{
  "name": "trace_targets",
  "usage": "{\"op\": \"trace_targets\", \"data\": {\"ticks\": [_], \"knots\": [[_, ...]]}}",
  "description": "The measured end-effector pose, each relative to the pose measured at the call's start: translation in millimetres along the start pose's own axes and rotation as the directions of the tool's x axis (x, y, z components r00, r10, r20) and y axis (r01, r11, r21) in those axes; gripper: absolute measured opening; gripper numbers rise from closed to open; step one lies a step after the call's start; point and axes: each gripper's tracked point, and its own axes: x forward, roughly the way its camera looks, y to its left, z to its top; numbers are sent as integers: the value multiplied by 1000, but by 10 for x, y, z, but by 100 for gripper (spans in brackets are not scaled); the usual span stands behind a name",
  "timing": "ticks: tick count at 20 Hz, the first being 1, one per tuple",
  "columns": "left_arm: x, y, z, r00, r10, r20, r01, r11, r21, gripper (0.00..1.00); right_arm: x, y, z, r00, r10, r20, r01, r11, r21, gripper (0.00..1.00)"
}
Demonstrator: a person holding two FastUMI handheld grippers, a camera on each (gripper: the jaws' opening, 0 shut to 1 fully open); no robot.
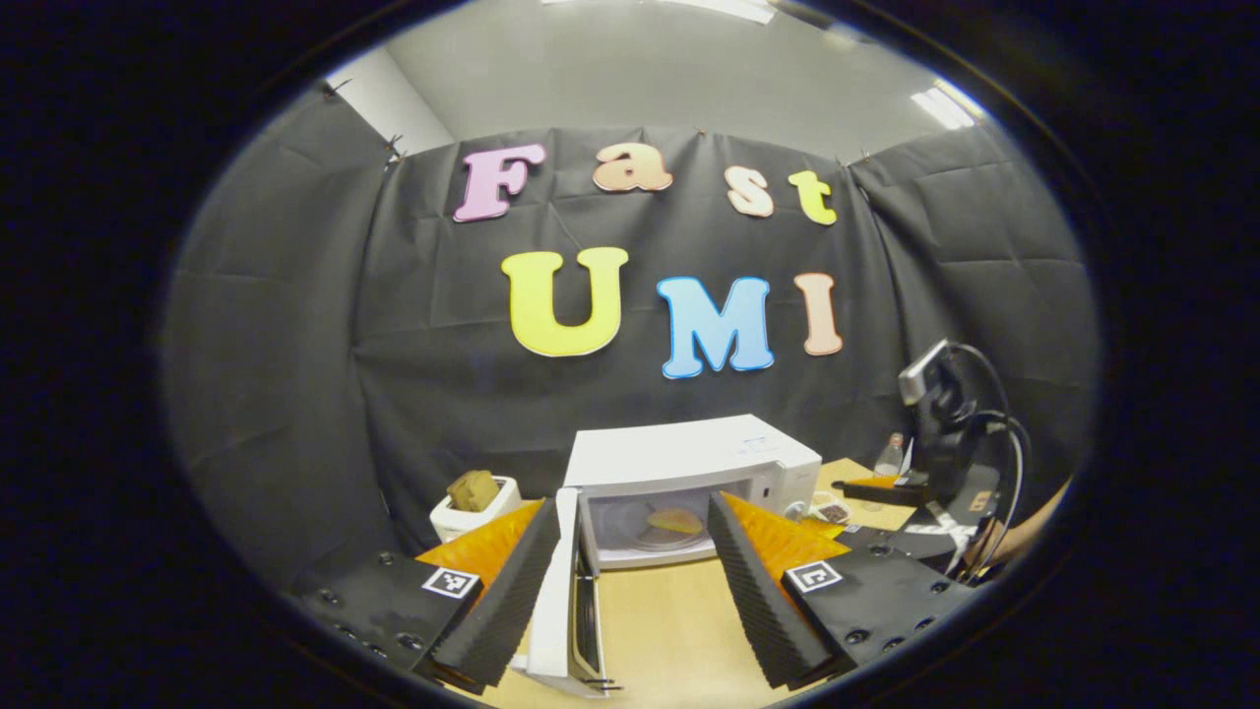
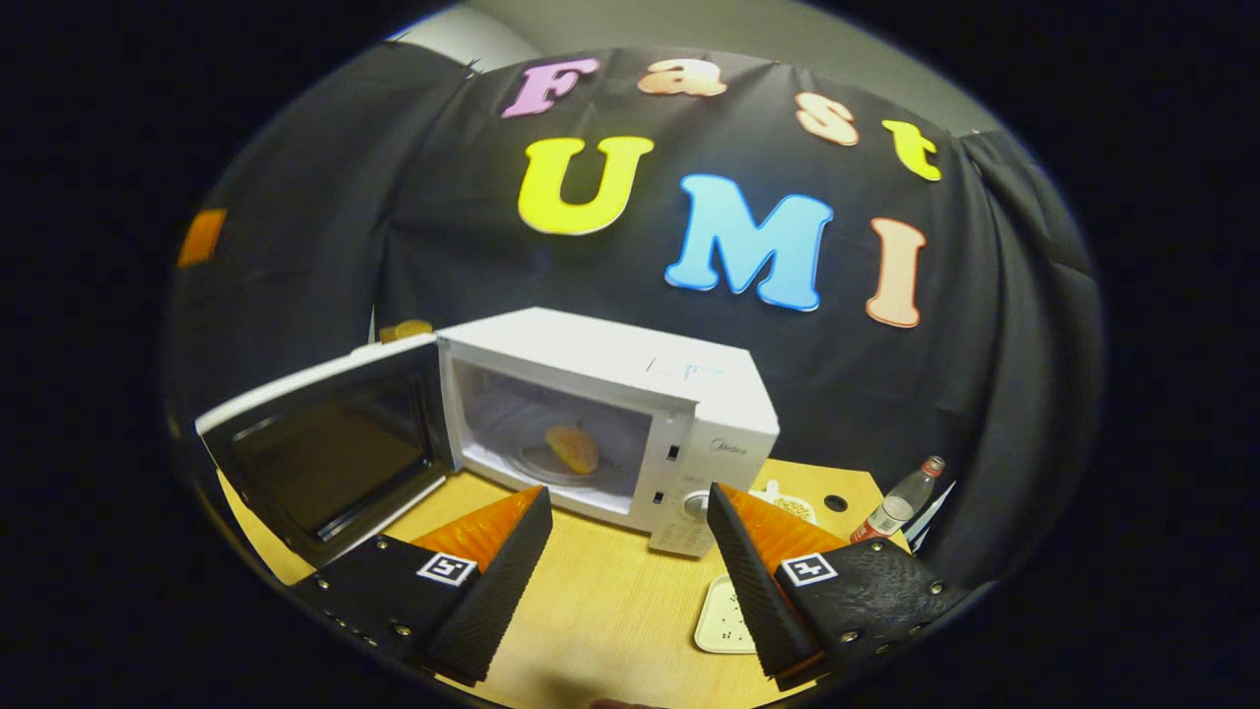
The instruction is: Open the microwave oven with the left hand, put the food in, and close the microwave oven.
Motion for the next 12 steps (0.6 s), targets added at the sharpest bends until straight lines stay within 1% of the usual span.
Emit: {"op": "trace_targets", "data": {"ticks": [3,5,7,8,9,11,12], "knots": [[98,-188,-31,998,-63,-1,63,998,-19,99,-367,-110,351,996,-54,75,48,996,81,97],[124,-258,-24,996,-91,6,91,996,-23,99,-618,-148,540,989,-82,124,69,992,102,96],[124,-314,-11,993,-117,11,117,993,-21,99,-863,-126,648,984,-89,154,73,991,108,96],[114,-331,-12,992,-125,11,126,992,-15,96,-969,-88,699,983,-80,164,61,991,116,96],[92,-333,-17,991,-130,12,130,992,-7,96,-1078,-63,764,981,-78,179,56,990,126,96],[46,-299,-44,991,-131,11,131,991,5,92,-1240,-1,841,976,-77,204,48,988,143,96],[33,-266,-73,992,-126,7,126,992,11,86,-1310,23,878,974,-76,212,44,987,152,96]]}}
